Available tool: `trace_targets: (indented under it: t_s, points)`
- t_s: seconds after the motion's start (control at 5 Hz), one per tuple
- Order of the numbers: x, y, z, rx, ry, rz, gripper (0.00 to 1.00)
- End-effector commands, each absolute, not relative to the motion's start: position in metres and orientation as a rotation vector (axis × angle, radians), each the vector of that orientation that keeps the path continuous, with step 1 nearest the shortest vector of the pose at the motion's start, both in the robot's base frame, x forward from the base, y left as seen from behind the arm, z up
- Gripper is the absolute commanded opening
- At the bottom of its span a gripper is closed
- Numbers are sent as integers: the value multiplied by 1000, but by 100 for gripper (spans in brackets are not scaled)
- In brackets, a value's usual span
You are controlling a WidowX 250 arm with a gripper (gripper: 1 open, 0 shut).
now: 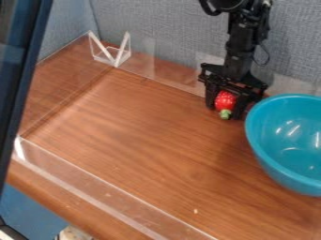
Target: Put the strawberry in the blue bowl
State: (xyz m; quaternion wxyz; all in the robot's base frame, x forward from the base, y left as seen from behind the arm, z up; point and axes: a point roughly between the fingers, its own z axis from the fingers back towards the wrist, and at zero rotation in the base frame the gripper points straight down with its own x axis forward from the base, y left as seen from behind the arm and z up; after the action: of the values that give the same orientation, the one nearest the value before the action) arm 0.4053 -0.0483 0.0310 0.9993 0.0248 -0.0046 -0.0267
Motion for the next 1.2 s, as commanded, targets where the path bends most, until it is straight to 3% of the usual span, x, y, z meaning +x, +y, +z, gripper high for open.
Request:
trace_targets:
  t_s: [0.0,1.0]
  points:
    - [407,-51,65,49,-107,-60,0]
    - [376,-45,129,26,-226,-83,0]
